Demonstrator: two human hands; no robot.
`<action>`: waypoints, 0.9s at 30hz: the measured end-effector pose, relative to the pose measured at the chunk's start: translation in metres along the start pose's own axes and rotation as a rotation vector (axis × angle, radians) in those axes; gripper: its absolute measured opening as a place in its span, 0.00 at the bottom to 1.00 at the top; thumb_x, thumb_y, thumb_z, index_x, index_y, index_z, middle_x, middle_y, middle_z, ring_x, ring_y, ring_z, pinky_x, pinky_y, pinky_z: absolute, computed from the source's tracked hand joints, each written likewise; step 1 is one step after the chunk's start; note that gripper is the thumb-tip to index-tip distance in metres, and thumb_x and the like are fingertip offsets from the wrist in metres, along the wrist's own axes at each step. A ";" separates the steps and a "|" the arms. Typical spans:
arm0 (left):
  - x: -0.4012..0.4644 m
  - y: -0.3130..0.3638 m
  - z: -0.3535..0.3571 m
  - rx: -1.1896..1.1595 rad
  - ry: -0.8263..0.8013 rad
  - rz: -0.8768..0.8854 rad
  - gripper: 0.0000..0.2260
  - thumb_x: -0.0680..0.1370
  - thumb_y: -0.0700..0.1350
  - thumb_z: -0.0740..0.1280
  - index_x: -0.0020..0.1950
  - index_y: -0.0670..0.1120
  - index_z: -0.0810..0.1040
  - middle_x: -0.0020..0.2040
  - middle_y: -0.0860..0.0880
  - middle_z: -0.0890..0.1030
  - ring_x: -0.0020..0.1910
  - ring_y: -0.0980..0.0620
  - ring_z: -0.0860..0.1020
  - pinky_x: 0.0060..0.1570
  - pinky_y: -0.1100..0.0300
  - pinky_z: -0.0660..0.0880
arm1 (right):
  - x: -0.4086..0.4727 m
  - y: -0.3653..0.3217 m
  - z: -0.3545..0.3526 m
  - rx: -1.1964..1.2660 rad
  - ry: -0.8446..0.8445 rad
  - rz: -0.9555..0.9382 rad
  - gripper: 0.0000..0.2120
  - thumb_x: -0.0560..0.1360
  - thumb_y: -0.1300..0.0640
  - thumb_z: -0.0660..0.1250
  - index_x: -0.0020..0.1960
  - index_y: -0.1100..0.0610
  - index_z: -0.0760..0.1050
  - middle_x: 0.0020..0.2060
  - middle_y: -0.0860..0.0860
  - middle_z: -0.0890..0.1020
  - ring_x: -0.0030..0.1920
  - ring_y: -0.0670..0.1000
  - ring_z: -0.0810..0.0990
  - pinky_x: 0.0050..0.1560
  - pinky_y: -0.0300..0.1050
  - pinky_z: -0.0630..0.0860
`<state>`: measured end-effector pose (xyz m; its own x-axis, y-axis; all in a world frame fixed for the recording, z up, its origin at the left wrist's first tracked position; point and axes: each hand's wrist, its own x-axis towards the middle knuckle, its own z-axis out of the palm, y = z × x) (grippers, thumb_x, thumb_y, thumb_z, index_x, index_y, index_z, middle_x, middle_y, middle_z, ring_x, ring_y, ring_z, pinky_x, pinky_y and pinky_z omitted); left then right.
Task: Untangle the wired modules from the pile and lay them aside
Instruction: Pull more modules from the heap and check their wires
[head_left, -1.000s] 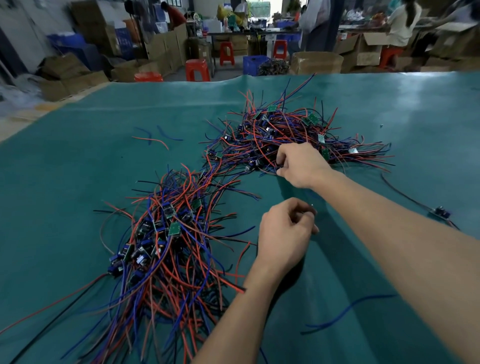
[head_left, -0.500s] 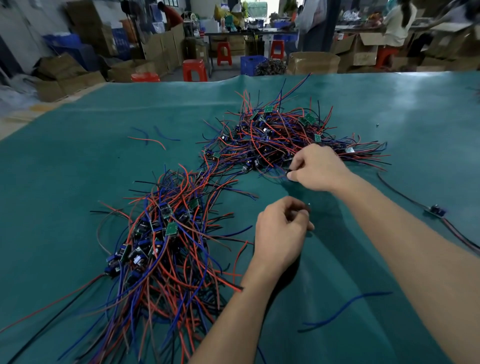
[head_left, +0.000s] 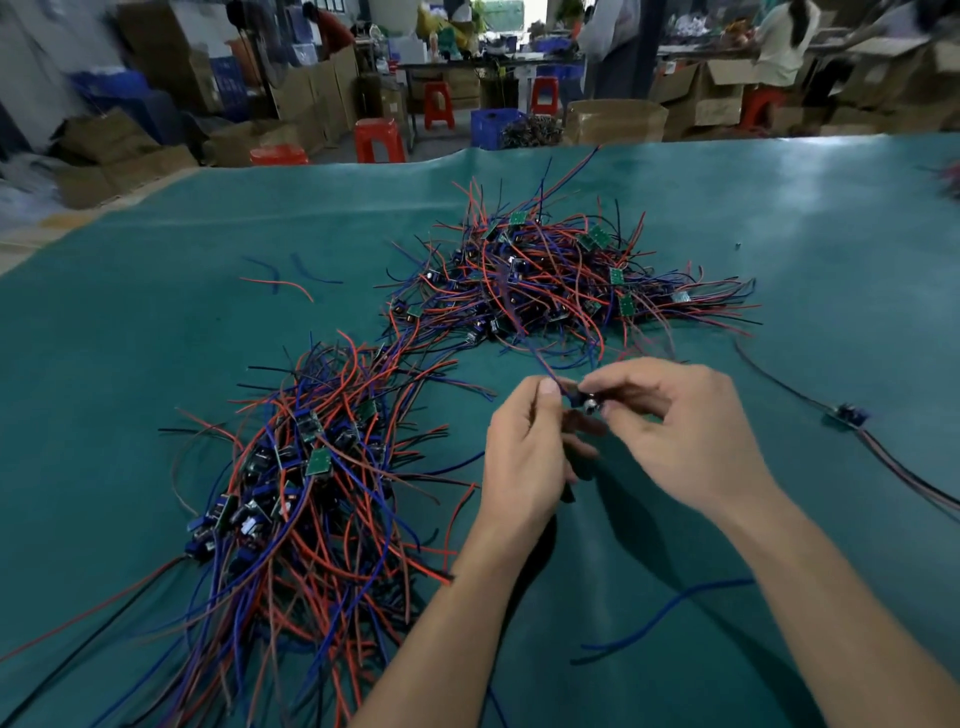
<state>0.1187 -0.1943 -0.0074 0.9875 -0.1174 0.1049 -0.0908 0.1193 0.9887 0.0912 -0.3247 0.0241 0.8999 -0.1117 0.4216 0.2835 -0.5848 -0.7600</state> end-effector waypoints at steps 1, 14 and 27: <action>0.000 0.001 0.000 -0.037 -0.001 -0.015 0.13 0.86 0.44 0.55 0.48 0.46 0.77 0.35 0.49 0.79 0.26 0.53 0.78 0.18 0.65 0.66 | 0.000 0.000 0.001 0.017 0.033 -0.016 0.22 0.71 0.74 0.70 0.44 0.46 0.84 0.44 0.42 0.87 0.45 0.41 0.86 0.54 0.35 0.80; 0.001 0.007 -0.004 -0.114 -0.066 -0.121 0.30 0.79 0.69 0.54 0.44 0.44 0.80 0.39 0.44 0.86 0.27 0.53 0.79 0.20 0.65 0.67 | 0.004 0.003 0.003 0.130 0.133 0.130 0.12 0.70 0.63 0.69 0.41 0.48 0.87 0.37 0.43 0.87 0.42 0.45 0.86 0.50 0.45 0.81; -0.002 0.006 -0.001 -0.117 0.047 -0.062 0.05 0.75 0.36 0.69 0.44 0.46 0.81 0.37 0.46 0.84 0.28 0.57 0.77 0.23 0.67 0.67 | 0.003 0.013 0.017 0.507 0.225 0.191 0.15 0.70 0.71 0.76 0.42 0.50 0.88 0.41 0.51 0.88 0.43 0.49 0.87 0.49 0.40 0.81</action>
<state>0.1158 -0.1917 -0.0015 0.9960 -0.0820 0.0366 -0.0170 0.2276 0.9736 0.1031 -0.3189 0.0075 0.8739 -0.3771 0.3067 0.2967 -0.0861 -0.9511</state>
